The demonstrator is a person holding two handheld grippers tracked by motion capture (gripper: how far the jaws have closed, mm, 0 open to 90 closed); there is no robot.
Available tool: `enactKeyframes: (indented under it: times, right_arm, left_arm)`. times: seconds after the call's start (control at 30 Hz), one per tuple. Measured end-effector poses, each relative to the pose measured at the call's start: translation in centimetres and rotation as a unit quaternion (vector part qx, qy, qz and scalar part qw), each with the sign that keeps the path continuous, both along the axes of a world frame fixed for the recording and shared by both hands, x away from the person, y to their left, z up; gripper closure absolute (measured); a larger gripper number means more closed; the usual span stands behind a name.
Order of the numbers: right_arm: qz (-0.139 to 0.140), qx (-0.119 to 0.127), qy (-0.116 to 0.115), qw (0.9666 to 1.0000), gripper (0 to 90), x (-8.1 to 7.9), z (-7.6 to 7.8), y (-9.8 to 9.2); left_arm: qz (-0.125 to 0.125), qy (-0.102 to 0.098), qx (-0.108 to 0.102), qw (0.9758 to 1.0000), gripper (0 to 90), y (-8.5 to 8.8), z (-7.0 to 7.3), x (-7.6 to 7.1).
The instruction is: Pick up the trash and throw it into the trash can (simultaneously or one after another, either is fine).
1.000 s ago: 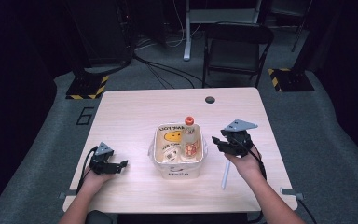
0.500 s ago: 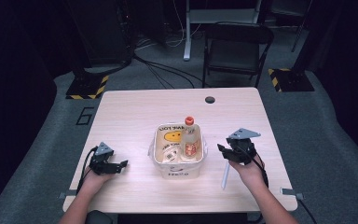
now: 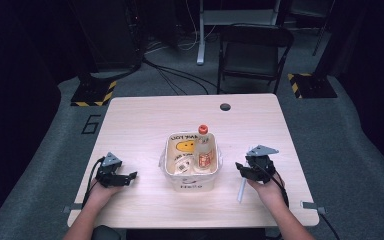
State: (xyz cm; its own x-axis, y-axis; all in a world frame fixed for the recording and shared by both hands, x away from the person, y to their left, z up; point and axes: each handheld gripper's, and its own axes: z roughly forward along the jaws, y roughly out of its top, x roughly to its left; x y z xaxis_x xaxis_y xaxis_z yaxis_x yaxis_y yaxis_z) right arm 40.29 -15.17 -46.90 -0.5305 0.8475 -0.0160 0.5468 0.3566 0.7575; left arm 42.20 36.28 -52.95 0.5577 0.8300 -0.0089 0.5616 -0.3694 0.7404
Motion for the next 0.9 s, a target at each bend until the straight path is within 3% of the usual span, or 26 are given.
enactKeyframes:
  times: [0.2,0.9]
  right_arm:
    - [-0.006,-0.002,0.014,0.9999,49.5,-0.2,-1.2,-0.4]
    - [-0.019,-0.012,0.05,0.9985,49.2,-0.3,-3.3,-0.9]
  left_arm:
    - [0.0,0.0,0.0,1.0,14.6,0.0,0.0,0.0]
    - [0.0,0.0,0.0,1.0,14.6,0.0,0.0,0.0]
